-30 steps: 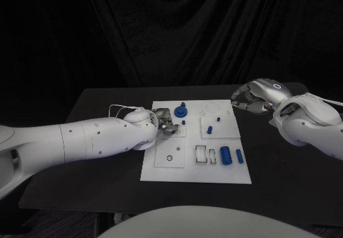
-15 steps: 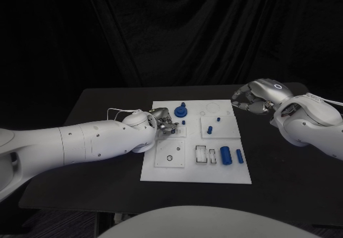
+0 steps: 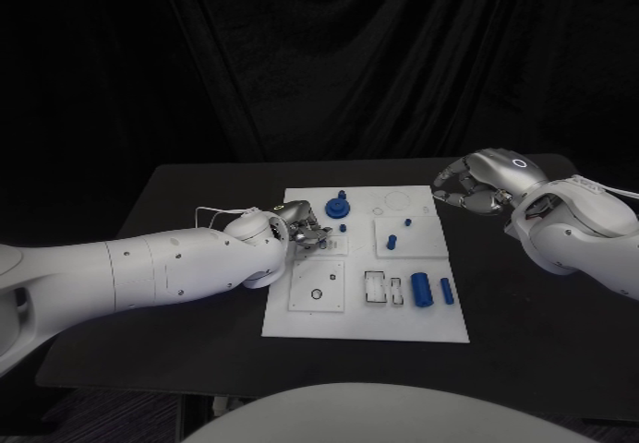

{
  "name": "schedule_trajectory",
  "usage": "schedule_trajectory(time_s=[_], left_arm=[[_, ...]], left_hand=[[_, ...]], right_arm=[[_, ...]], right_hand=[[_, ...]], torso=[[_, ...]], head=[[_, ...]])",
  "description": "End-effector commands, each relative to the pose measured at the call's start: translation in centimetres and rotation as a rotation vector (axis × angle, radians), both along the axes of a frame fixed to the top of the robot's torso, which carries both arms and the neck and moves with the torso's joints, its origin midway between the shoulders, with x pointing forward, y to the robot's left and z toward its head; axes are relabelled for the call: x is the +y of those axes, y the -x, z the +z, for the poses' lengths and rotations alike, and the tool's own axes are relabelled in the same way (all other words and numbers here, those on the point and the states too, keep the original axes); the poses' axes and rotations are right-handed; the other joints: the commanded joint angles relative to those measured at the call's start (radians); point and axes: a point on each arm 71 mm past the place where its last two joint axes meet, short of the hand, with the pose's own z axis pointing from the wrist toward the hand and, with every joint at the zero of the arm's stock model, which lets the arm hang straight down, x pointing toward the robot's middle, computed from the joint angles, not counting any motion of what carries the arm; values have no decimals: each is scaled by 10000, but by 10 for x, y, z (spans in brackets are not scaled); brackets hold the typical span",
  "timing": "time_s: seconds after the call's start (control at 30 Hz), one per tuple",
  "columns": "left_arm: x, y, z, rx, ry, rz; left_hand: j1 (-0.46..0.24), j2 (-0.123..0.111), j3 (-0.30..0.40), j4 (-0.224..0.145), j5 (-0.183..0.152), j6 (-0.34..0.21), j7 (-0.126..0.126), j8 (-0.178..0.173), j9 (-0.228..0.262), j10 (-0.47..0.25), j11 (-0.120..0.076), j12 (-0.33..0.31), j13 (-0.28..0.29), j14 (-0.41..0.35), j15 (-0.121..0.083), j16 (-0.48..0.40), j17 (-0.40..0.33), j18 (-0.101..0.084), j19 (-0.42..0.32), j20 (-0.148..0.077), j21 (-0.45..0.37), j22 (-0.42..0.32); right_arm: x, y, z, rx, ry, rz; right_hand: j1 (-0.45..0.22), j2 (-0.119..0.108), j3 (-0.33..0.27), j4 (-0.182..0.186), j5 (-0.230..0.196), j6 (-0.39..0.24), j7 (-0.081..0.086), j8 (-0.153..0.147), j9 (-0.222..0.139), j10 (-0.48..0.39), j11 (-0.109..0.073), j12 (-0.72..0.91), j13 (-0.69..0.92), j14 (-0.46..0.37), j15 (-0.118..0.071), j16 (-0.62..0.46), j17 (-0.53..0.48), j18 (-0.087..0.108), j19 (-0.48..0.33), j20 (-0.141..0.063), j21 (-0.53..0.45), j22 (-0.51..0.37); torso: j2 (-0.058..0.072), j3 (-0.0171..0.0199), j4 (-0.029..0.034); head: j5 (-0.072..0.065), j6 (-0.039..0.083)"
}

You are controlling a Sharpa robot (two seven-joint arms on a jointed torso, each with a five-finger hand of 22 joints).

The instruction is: Assemble the parts on the task board

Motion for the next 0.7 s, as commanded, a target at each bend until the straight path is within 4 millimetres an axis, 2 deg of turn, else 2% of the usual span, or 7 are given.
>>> schedule_trajectory(time_s=[0.03,0.13,0.37,0.7], left_arm=[[-3,1,0,-129,209,-121],[-4,2,-2,-87,199,-141],[-3,2,-5,-26,168,-125],[-2,3,-8,54,142,-138]], left_hand=[[-119,-1,-69,4,-73,-21,72,-64,13,1057,75,-7,2618,1074,52,26,2635,10,-53,16,-49,1201],[-142,0,-100,2,-133,-23,75,-80,16,1057,79,-7,2618,1074,55,26,2635,11,-55,20,-53,1202],[-319,77,-282,16,-524,-3,96,-160,34,1057,98,-7,2618,1074,73,26,2635,18,-70,39,-83,1197],[-506,88,-468,24,-650,18,102,-210,47,1057,107,-7,2618,1074,82,26,2635,20,-75,49,-99,1199]], right_arm=[[-1,0,-1,69,41,-134],[-2,1,-2,77,46,-144],[-2,1,-2,89,50,-143],[-2,1,-2,91,50,-145]], right_hand=[[42,-2,49,-3,59,74,17,-67,-9,-67,-4,-61,1086,576,-8,-66,1880,131,-31,1,-24,1479],[42,-2,49,-3,59,74,17,-67,-9,-67,-4,-61,1086,576,-8,-66,1880,131,-31,1,-24,1479],[34,-9,47,2,61,84,16,-66,-12,-62,-4,-57,1089,576,-7,-67,1880,129,-26,2,-19,1483],[27,-11,46,6,62,101,14,-59,-11,-63,-3,-58,1088,575,-7,-69,1879,129,-26,3,-23,1483]], torso=[[0,-1,3],[-1,-2,3],[-1,-3,-1],[3,-1,-2]], head=[[-1,-1],[10,-1],[4,-1],[0,-1]])
